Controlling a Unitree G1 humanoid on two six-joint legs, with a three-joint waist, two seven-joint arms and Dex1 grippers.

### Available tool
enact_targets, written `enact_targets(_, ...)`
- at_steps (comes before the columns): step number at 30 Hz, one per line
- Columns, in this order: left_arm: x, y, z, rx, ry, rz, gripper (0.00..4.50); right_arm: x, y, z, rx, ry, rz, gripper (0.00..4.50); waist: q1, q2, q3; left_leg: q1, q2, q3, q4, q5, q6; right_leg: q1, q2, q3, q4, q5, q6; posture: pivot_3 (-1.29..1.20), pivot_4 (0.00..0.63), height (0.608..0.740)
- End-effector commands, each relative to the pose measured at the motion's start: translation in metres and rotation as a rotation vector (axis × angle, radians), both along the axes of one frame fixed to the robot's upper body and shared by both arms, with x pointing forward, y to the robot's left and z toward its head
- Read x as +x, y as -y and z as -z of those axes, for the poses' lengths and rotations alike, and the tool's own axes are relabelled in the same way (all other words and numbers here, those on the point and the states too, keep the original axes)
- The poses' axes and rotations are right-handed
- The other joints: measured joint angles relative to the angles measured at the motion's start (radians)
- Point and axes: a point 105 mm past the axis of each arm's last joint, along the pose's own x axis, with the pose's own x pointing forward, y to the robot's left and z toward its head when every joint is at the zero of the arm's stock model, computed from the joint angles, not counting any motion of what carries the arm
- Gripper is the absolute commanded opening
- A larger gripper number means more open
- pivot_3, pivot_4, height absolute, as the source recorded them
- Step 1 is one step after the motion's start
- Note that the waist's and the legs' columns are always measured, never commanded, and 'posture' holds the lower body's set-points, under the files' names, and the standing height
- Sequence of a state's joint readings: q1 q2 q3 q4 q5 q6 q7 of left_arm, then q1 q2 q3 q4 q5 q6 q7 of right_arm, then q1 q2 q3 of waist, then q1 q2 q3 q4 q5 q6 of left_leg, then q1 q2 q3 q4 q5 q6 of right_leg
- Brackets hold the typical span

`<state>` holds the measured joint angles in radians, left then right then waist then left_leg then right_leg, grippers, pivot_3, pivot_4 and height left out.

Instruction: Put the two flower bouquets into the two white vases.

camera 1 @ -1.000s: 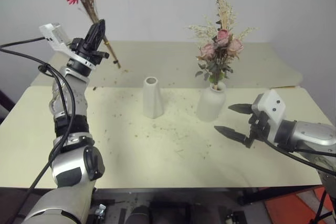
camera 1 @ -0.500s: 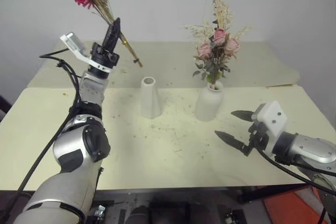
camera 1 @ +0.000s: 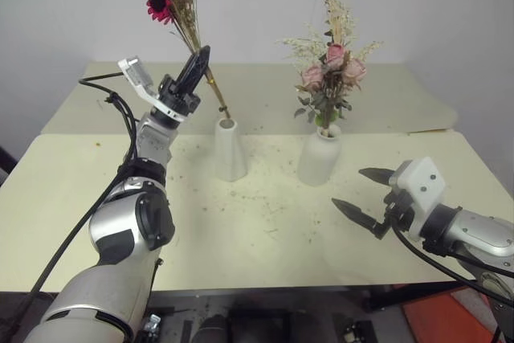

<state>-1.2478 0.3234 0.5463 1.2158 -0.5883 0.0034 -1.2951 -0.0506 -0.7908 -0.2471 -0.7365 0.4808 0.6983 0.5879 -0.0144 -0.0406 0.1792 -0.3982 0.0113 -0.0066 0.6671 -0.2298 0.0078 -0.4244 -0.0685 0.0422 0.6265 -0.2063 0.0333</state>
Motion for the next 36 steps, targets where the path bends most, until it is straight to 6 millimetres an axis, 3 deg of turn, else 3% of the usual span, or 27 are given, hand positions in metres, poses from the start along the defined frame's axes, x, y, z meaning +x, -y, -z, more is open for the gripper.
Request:
enact_targets(1,0.000,0.003,0.001,0.025,0.026,-0.033,0.02,0.001,-0.001,-0.019,0.011,0.101,-0.002,4.50,-0.001,0.000,0.000,0.000,0.000,0.000,0.000,0.000,0.000,0.000,0.000,0.000,0.000,0.000,0.000,0.00,0.150,0.740)
enact_targets(11,0.005,0.008,0.016,0.057,-0.010,-0.077,0.02,-0.001,-0.002,-0.021,0.007,0.125,-0.005,4.50,0.001,0.000,0.000,0.000,0.000,0.000,0.000,0.000,0.000,0.000,0.000,0.000,0.001,0.000,0.000,0.00,0.150,0.740)
enact_targets(20,0.008,0.002,0.014,0.008,-0.027,-0.112,0.02,-0.003,-0.003,-0.016,-0.001,0.121,-0.001,4.50,0.000,0.000,0.000,0.000,0.000,0.000,0.001,0.000,0.000,0.000,0.000,0.000,0.000,0.000,0.000,0.00,0.150,0.740)
enact_targets(31,-0.003,0.024,0.040,0.260,0.043,-0.058,0.02,0.000,-0.003,-0.013,-0.010,0.120,-0.012,4.50,0.000,0.000,0.000,0.000,0.000,0.000,0.001,0.000,0.000,0.000,0.000,0.000,0.001,0.000,0.000,0.00,0.150,0.740)
enact_targets(36,-0.001,0.018,0.043,0.255,0.030,-0.089,0.02,0.001,-0.003,-0.016,0.004,0.133,-0.016,4.50,0.000,0.000,0.000,0.000,0.000,0.000,0.001,0.000,0.000,0.000,0.000,0.000,0.001,0.000,0.000,0.00,0.150,0.740)
